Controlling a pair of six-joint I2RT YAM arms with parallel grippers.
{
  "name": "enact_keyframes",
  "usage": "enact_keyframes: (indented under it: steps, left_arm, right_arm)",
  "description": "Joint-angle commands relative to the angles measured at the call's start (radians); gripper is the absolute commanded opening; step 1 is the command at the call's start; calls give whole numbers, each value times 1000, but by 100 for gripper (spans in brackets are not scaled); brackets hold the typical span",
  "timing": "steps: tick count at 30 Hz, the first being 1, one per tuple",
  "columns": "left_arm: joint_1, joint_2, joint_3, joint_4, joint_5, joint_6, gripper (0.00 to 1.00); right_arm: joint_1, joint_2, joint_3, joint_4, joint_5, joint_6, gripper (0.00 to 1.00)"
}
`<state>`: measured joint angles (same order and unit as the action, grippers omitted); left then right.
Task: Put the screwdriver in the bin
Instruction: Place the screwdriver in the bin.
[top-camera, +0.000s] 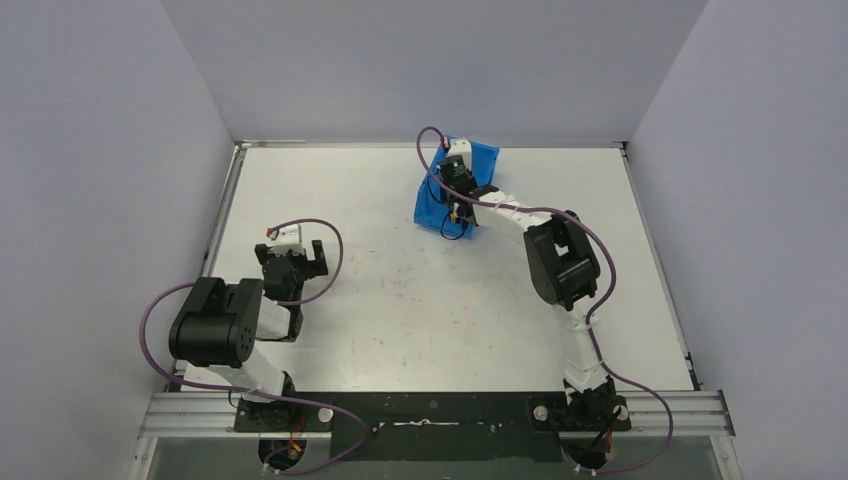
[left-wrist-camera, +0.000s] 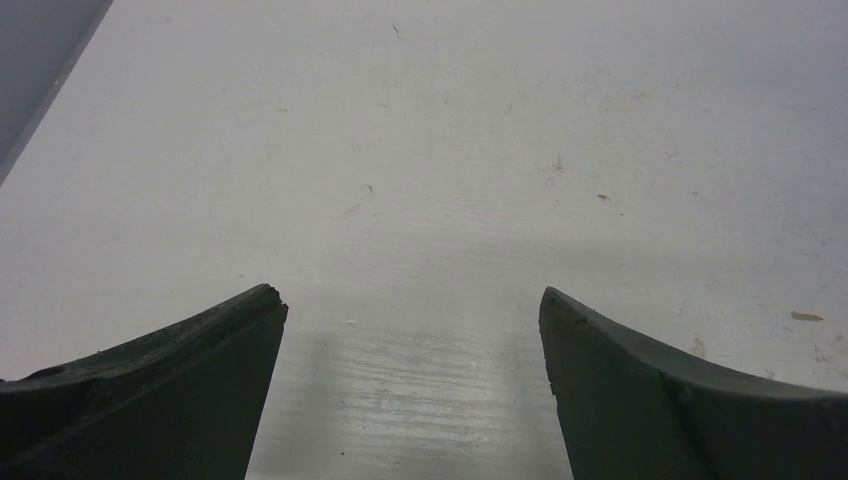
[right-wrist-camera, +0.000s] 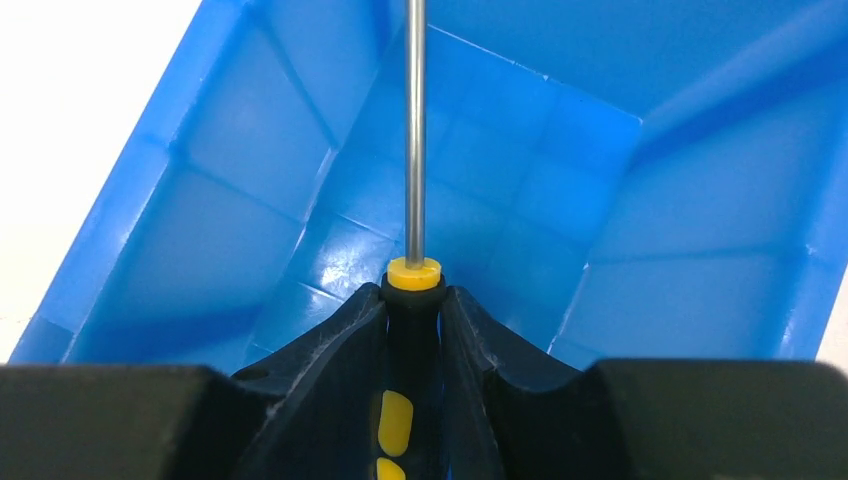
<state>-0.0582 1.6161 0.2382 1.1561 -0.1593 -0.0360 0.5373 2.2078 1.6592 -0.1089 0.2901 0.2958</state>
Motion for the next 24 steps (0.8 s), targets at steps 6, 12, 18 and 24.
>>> enact_keyframes:
  steps: [6, 12, 18, 24]
  left_arm:
    - [-2, -5, 16, 54, 4, 7, 97]
    - [-2, -5, 16, 55, 4, 7, 97]
    - [-2, -5, 16, 54, 4, 7, 97]
    - [-2, -5, 16, 54, 4, 6, 97]
  right_arm:
    - [-2, -59, 20, 44, 1, 14, 32]
    - [-1, -85, 46, 17, 2, 24, 41]
    - [-1, -129, 53, 2, 6, 24, 60]
    - [2, -174, 83, -35, 8, 19, 68]
